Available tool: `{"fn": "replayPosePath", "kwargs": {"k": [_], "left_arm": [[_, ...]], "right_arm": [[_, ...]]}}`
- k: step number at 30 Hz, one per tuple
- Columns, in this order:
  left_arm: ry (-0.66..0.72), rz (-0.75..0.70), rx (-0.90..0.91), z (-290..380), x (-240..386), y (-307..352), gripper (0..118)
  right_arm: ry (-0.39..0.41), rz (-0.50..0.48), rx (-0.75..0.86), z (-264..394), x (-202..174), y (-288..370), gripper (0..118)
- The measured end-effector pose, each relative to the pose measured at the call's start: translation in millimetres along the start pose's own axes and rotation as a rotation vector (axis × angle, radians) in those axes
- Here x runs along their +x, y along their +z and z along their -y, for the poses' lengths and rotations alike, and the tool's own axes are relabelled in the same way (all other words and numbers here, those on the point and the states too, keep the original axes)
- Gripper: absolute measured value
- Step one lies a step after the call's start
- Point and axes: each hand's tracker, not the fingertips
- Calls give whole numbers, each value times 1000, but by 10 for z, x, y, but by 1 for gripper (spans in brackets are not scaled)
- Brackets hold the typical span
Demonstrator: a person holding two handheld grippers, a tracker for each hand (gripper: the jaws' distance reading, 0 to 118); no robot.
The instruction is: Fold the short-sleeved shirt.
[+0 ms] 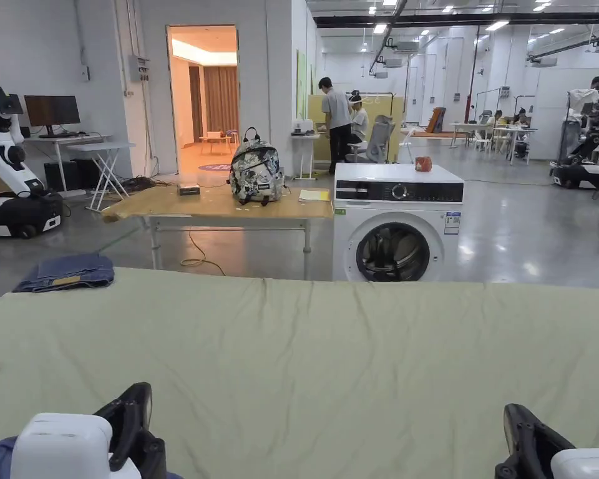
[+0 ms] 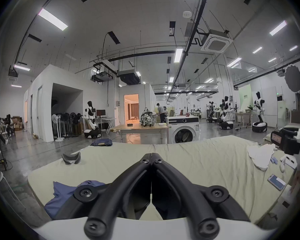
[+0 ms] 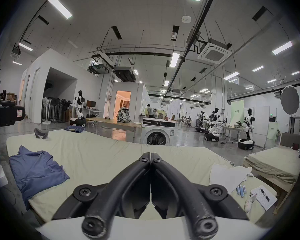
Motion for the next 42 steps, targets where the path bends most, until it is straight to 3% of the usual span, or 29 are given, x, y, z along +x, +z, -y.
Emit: {"fn": "replayPosePath", "kwargs": {"k": [5, 13, 16, 18, 20, 22, 25, 27, 30, 32, 34, 35, 36, 38, 42], "left_arm": [[27, 17, 8, 22, 18, -7, 0], [-42, 20, 5, 74, 86, -14, 0], [-70, 20, 2, 69, 91, -21, 0], [-94, 17, -6, 31, 83, -42, 0], [-196, 17, -29, -3, 67, -74, 0], [-495, 16, -12, 26, 93, -73, 0], [-1110, -12, -24, 302, 187, -74, 0], [-1394, 42, -51, 549, 204, -42, 0], [-1647, 166, -68, 878, 203, 47, 0], [-1710, 183, -70, 992, 202, 88, 0], [-1664, 167, -67, 976, 240, 90, 0], [-1572, 164, -75, 945, 201, 67, 0], [-1469, 139, -63, 855, 218, 58, 0], [-1270, 106, -30, 643, 226, 32, 0], [-668, 110, -22, 119, 96, -36, 0]], "right_arm": [[-17, -7, -4, 10, 10, -9, 0], [-25, -5, -11, 42, 54, -12, 0], [9, 1, -13, 44, 67, -16, 0], [82, 3, -13, 30, 69, -21, 0], [262, -14, -10, 38, 63, -25, 0], [632, 0, 1, 133, -5, -16, 0], [1177, -29, 17, 417, -58, 11, 0], [1442, -99, 54, 636, -34, 51, 0], [1737, -222, 106, 921, 43, 112, 0], [1850, -265, 129, 1033, 89, 138, 0], [1820, -256, 127, 1027, 70, 148, 0], [1745, -205, 137, 961, 44, 136, 0], [1577, -124, 105, 836, 27, 99, 0], [1258, -66, 39, 530, -2, 38, 0], [577, 41, -9, 73, 147, -7, 0]]}}
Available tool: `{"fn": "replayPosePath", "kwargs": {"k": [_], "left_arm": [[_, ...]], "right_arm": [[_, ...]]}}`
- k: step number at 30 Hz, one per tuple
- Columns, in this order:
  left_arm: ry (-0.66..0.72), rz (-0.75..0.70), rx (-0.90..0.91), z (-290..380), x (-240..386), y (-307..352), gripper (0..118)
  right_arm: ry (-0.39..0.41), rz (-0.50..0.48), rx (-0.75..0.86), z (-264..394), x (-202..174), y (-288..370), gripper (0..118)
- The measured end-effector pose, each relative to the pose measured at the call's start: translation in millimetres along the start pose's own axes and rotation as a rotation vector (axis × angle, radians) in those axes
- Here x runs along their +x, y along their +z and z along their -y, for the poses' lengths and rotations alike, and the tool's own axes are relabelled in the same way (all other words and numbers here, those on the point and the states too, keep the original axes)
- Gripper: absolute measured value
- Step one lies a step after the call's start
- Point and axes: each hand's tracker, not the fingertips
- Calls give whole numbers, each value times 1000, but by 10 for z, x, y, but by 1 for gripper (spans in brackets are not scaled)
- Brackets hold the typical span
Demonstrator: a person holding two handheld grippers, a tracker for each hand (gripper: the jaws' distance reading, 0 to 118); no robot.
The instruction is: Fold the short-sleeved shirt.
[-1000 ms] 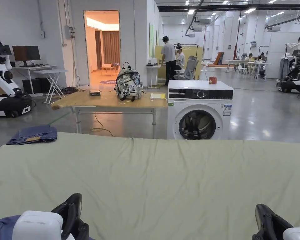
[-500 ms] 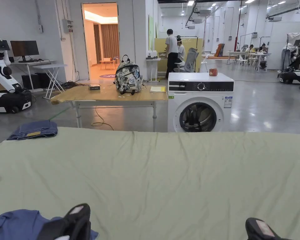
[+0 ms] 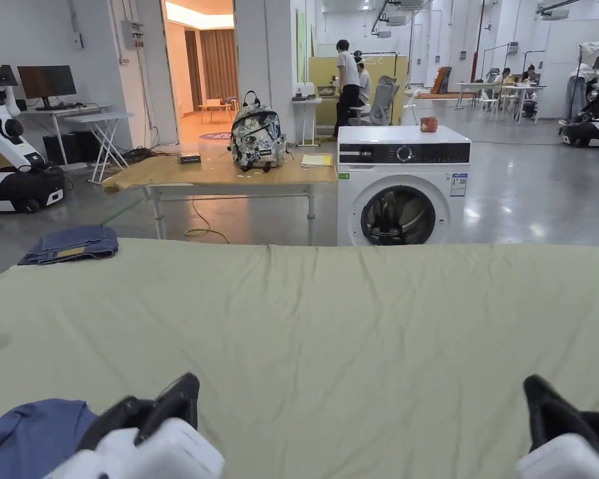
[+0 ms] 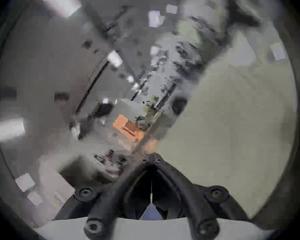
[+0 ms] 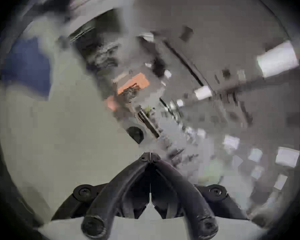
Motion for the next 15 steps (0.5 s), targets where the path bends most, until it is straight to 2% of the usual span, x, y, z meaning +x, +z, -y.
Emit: {"fn": "replayPosePath", "kwargs": {"k": [2, 4, 6, 8, 9, 12, 15], "left_arm": [[341, 96, 30, 24, -160, -20, 0], [615, 131, 27, 133, -214, -31, 0], [731, 118, 37, 202, -214, -5, 0], [765, 109, 34, 208, -165, 31, 0], [740, 115, 36, 200, -158, 46, 0], [708, 113, 43, 106, -96, 67, 0], [672, 106, 35, 76, -83, 49, 0]], "right_arm": [[-323, -45, -45, 6, 108, 32, 0], [-663, -151, -81, 101, 177, 81, 0], [-744, -167, -88, 134, 101, 112, 0], [-675, -135, -83, 137, 36, 117, 0], [-664, -126, -90, 115, 2, 104, 0], [-687, -153, -92, 102, -17, 85, 0], [-665, -140, -84, 45, -54, 87, 0]]}}
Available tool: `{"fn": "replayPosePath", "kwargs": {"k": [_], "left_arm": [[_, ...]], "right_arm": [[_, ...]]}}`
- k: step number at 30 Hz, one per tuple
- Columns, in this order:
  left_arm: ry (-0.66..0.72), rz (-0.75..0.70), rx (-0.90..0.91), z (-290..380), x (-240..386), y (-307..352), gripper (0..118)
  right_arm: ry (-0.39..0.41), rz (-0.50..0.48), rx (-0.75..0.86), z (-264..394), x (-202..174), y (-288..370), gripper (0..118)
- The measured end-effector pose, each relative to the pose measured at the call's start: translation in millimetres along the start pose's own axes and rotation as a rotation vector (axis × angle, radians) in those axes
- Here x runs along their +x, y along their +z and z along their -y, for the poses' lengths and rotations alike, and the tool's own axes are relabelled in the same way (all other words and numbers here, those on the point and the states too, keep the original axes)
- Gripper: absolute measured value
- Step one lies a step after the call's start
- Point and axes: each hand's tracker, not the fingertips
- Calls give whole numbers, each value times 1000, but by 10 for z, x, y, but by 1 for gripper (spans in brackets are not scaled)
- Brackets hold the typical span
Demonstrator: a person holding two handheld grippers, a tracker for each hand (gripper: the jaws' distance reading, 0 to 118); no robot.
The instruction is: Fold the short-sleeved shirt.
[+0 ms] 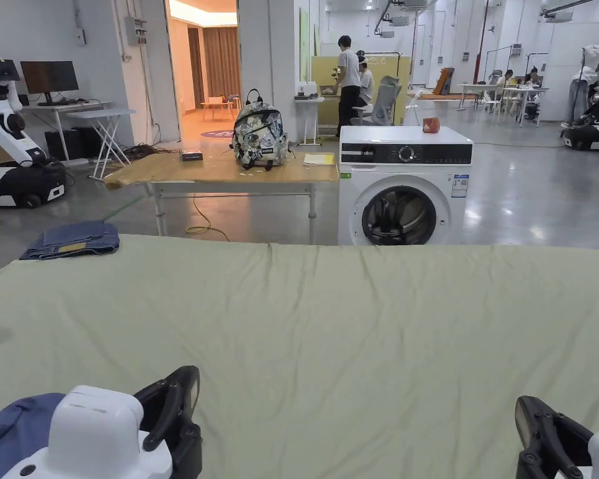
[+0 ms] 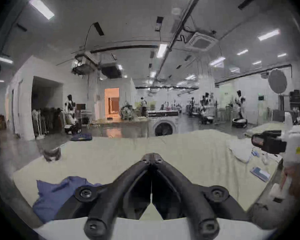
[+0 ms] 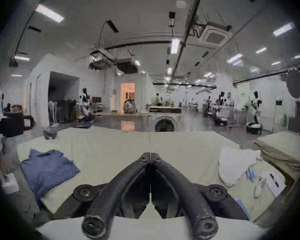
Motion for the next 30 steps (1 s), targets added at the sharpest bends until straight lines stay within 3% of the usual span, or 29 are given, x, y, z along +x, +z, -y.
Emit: {"fn": "replayPosePath", "kwargs": {"k": [7, 17, 20, 26, 27, 28, 29, 30], "left_arm": [[33, -39, 17, -24, -157, 109, 0], [38, -200, -19, 24, -624, 615, 0], [64, -245, -25, 47, -753, 712, 0], [-29, -300, -93, 93, -934, 759, 0], [-41, -294, -107, 104, -969, 746, 3], [-51, -284, -126, 118, -1015, 721, 24], [-60, -266, -166, 107, -1058, 687, 24], [-63, -260, -216, 121, -1120, 625, 32]], "right_arm": [[16, -16, 13, -54, -123, -75, 0], [-11, -244, -8, -25, -757, -340, 0], [10, -288, -11, -7, -928, -363, 0], [21, -349, -30, 45, -1072, -397, 0], [23, -353, -37, 55, -1064, -398, 0], [25, -355, -43, 67, -1060, -395, 0], [29, -356, -47, 81, -1052, -392, 0], [33, -356, -51, 102, -1038, -386, 0]]}}
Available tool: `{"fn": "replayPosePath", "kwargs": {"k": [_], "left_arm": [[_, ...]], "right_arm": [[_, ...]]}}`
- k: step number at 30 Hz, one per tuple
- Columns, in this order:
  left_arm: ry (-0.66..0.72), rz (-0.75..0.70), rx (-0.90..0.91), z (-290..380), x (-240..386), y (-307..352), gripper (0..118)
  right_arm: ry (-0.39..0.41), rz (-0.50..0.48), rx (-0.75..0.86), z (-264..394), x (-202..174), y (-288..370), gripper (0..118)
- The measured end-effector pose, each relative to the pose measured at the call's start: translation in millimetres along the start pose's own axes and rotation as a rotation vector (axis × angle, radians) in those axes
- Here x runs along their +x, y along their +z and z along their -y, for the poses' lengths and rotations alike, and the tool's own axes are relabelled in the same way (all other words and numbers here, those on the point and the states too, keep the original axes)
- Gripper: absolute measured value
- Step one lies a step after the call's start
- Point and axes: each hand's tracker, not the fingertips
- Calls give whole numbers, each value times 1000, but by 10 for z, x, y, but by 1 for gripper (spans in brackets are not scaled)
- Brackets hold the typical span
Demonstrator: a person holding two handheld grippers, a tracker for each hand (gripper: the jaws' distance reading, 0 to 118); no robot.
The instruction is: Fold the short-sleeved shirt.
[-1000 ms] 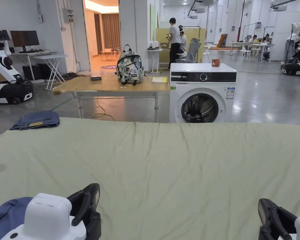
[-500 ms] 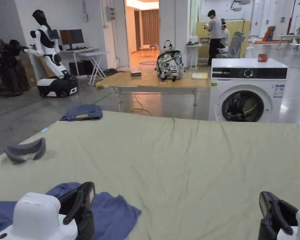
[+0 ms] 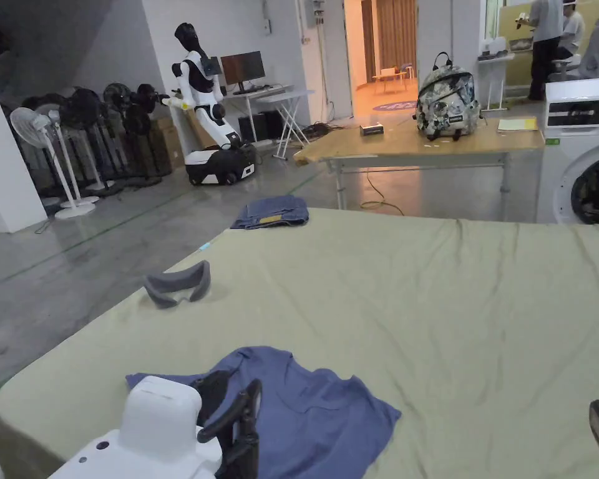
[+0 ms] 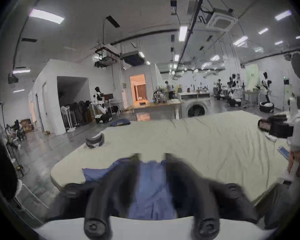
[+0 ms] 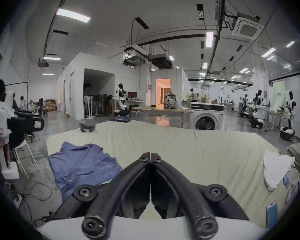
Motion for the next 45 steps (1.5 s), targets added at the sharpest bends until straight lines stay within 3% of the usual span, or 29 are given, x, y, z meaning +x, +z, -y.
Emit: {"fn": "replayPosePath", "kwargs": {"k": [2, 3, 4, 8, 11, 14, 20, 21, 25, 28, 33, 37, 40, 43, 45], "left_arm": [[-27, 31, -111, 38, -79, -222, 74], [-45, 34, -141, 102, -138, -334, 84], [-43, 38, -106, 142, -172, -471, 83], [142, 164, -341, 423, -452, -1253, 83], [108, 120, -461, 666, -613, -1922, 83], [132, 167, -590, 931, -693, -2446, 83], [109, 159, -754, 1340, -704, -2994, 83], [109, 156, -738, 1308, -692, -2956, 79], [103, 159, -732, 1196, -664, -2896, 14], [224, 153, -740, 1316, -802, -2944, 3], [448, 132, -593, 961, -1077, -2717, 2], [408, 46, -400, 73, -1397, -2466, 1], [463, -1, -219, -753, -1778, -2373, 1], [342, -61, -106, -1590, -1830, -2300, 1], [177, -93, -73, -2067, -1692, -2274, 1]], "right_arm": [[3, 7, -11, 40, 31, 18, 0], [0, 12, -19, 65, 53, 20, 0], [-7, 18, -28, 92, 78, 19, 0], [-39, 45, -76, 191, 189, -2, 0], [-41, 71, -110, 261, 290, -9, 0], [-42, 107, -146, 328, 406, -23, 0], [-88, 164, -222, 478, 629, -82, 0], [-93, 169, -228, 493, 651, -90, 0], [-111, 175, -236, 519, 671, -69, 0], [-101, 169, -240, 520, 649, -19, 0], [-100, 165, -216, 450, 687, 145, 0], [-114, 179, -196, 411, 767, 226, 0], [-138, 194, -195, 406, 825, 250, 0], [-160, 212, -193, 404, 869, 286, 0], [-170, 224, -188, 401, 890, 319, 0]]}}
